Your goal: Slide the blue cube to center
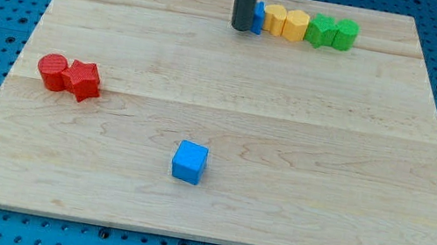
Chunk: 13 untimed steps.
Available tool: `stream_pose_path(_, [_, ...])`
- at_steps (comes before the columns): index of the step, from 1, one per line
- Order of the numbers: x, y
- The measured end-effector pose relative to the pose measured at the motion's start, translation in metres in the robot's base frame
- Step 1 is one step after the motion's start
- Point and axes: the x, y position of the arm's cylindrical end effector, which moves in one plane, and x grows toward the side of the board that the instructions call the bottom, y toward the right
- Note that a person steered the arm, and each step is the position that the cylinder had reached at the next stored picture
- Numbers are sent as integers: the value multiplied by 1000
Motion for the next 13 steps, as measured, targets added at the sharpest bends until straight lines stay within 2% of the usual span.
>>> stream_pose_path(1, [106,0])
stream_pose_path(2, [161,0])
stream_pose_path(3, [169,9])
stream_pose_path(4, [209,72])
stream_pose_path(5, [214,72])
stream_pose_path(6, [294,65])
stream_pose_path(8, [302,50])
stream_pose_path(9, [308,10])
stream_pose_path(10, [308,9])
stream_pose_path(11, [308,-29])
stream_pose_path(13, [301,-43])
